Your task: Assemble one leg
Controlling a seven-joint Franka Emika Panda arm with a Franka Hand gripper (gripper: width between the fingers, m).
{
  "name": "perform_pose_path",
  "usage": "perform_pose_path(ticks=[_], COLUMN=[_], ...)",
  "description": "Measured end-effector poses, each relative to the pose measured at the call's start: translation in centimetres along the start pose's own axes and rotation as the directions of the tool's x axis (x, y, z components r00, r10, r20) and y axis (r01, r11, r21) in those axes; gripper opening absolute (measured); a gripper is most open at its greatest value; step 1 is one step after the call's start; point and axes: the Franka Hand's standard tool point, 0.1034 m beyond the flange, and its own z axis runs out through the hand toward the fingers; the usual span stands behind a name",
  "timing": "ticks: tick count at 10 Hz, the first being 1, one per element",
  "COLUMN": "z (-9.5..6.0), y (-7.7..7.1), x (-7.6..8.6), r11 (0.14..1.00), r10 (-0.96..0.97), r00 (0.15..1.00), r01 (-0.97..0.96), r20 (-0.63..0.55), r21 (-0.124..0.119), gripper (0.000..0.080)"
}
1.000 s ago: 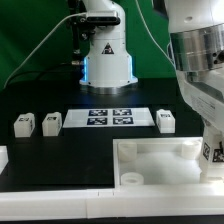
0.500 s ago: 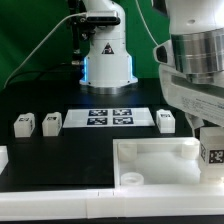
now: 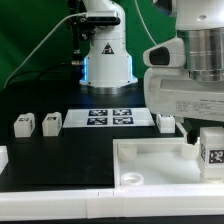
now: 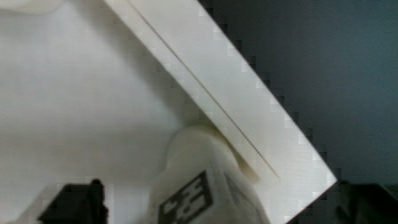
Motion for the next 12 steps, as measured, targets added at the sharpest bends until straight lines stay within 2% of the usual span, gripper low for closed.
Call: perform_pose_path(ticks=[1,2,3,4,5,6,7,8,9,11,12], z=[-0.3,-0.44,-0.53,-0.47,-0.47,-0.45,-0.39,-0.26,-0.25,-0.17,-0.09], y=[-0.21,-0.4,-0.6,-0.72,-0.71,-0.82,-0.74,-0.14,-0.13,0.06,0.09], x=[0.29,0.56,0.9,0.72,0.73,0.64,0.58,0.72,0.74,0.97,0.93], r11=[0.986,0.949,0.913,0.953,0.949,0.972,0.993,1.0,0.996,0.926,0.894], r10=[-0.165,-0.313,-0.409,-0.301,-0.316,-0.236,-0.114,-0.01,0.087,0.377,0.446], r00=[0.986,0.949,0.911,0.952,0.947,0.97,0.992,0.999,0.995,0.926,0.895], r01=[0.164,0.312,0.407,0.3,0.315,0.236,0.114,0.009,-0.087,-0.376,-0.445], r20=[-0.021,-0.037,-0.057,-0.056,-0.056,-0.055,-0.05,-0.046,-0.043,-0.012,-0.006], r21=[-0.03,-0.044,-0.042,-0.026,-0.027,-0.014,-0.004,-0.01,0.0,0.04,0.044], gripper=[0.0649,0.0649,0.0649,0.0649,0.0559,0.0559,0.0345,0.0299,0.0299,0.0299,0.0299])
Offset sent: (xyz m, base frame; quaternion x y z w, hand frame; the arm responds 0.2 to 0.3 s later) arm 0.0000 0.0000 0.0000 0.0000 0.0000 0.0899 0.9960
